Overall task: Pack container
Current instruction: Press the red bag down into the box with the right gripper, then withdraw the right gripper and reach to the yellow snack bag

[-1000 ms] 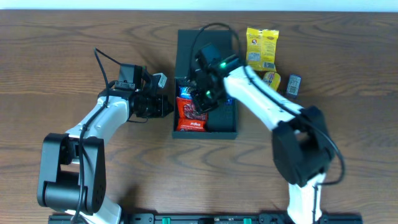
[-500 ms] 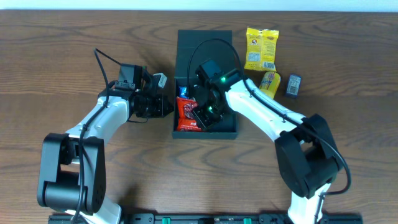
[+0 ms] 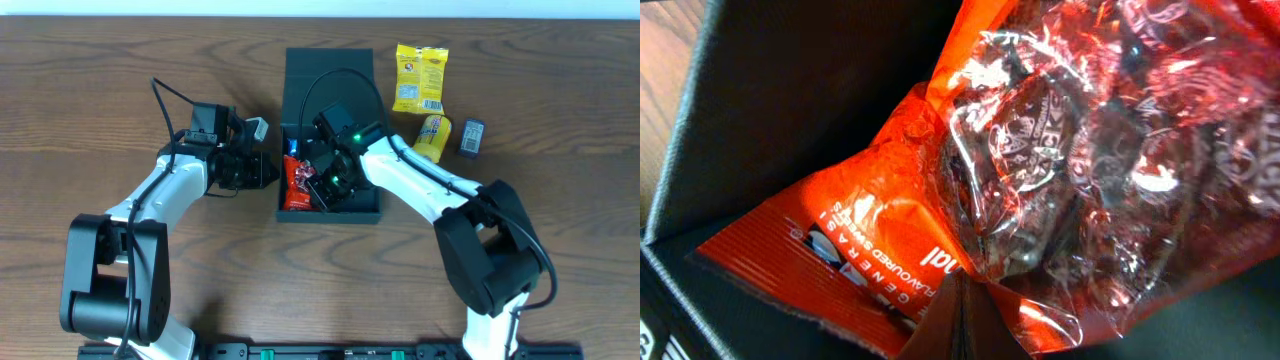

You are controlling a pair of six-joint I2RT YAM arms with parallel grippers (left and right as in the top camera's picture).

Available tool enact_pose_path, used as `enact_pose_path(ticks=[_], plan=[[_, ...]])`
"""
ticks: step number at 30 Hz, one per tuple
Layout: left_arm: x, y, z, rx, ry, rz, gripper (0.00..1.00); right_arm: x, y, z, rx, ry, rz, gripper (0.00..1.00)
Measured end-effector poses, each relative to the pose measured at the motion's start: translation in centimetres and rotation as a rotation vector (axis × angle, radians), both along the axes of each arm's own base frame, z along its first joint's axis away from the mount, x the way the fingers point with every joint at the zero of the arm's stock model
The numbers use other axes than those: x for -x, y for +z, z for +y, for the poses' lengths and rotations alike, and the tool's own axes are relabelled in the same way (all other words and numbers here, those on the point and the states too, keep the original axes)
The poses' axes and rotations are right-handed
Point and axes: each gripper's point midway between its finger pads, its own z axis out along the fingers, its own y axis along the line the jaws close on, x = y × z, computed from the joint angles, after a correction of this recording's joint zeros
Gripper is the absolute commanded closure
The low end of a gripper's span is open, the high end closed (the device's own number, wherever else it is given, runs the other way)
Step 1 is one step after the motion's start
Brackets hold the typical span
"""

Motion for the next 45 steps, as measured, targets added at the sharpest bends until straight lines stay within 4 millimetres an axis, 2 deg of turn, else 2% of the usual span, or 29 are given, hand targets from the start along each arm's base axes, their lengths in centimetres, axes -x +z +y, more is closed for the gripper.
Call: enact_pose_path(ticks=[10, 13, 15, 17, 19, 21, 23, 24, 26, 28, 30, 32, 33, 35, 36, 38, 41, 45], plan=[[0.0, 0.0, 0.0, 0.000, 0.000, 0.000, 0.94, 0.2, -0.1, 0.2, -0.012, 0.003, 0.014, 0.99], [0.0, 0.0, 0.0, 0.001, 0.000, 0.000, 0.94, 0.3, 1.0, 0.5, -0.020, 0.010, 0.037, 0.99], [0.0, 0.0, 0.0, 0.001, 0.000, 0.000, 0.94, -0.5, 3.0, 1.1, -0.044, 0.017, 0.025, 0.99], [0.0, 0.0, 0.0, 0.001, 0.000, 0.000, 0.94, -2.3, 5.8, 1.7, -0.082, 0.023, -0.024, 0.99], [0.0, 0.0, 0.0, 0.001, 0.000, 0.000, 0.94, -4.9, 9.0, 1.9, -0.133, 0.014, -0.101, 0.99], [0.0, 0.0, 0.0, 0.001, 0.000, 0.000, 0.94, -7.8, 11.8, 0.8, -0.173, -0.022, -0.187, 0.99], [0.0, 0.0, 0.0, 0.001, 0.001, 0.001, 0.94, -11.9, 15.0, -2.6, -0.211, -0.108, -0.298, 0.99], [0.0, 0.0, 0.0, 0.001, 0.002, 0.001, 0.94, -14.3, 16.2, -5.8, -0.217, -0.180, -0.351, 0.99], [0.0, 0.0, 0.0, 0.001, 0.002, 0.002, 0.94, -17.0, 17.0, -10.0, -0.220, -0.272, -0.397, 0.98], [0.0, 0.0, 0.0, 0.001, 0.002, 0.004, 0.93, -20.9, 17.7, -16.2, -0.237, -0.399, -0.483, 0.94], [0.0, 0.0, 0.0, 0.001, 0.002, 0.004, 0.92, -24.4, 17.8, -23.4, -0.249, -0.549, -0.563, 0.87], [0.1, 0.0, 0.0, 0.001, 0.002, 0.006, 0.91, -27.0, 17.5, -28.7, -0.272, -0.666, -0.625, 0.82], [0.0, 0.0, 0.0, 0.002, 0.002, 0.005, 0.90, -27.7, 16.9, -30.3, -0.282, -0.703, -0.632, 0.77], [0.0, 0.0, 0.0, 0.001, 0.002, 0.004, 0.89, -29.0, 15.0, -32.3, -0.305, -0.761, -0.620, 0.52], [0.0, 0.0, 0.0, 0.001, 0.002, 0.004, 0.87, -29.6, 13.5, -32.6, -0.314, -0.778, -0.605, 0.39], [0.1, 0.0, 0.0, 0.001, 0.004, 0.006, 0.85, -30.8, 10.4, -32.4, -0.335, -0.793, -0.576, 0.21], [0.1, 0.0, 0.0, 0.002, 0.006, 0.007, 0.84, -32.0, 6.0, -32.2, -0.359, -0.831, -0.529, 0.10], [0.1, 0.0, 0.0, 0.003, 0.007, 0.009, 0.84, -32.5, 1.1, -32.2, -0.368, -0.888, -0.447, 0.06]])
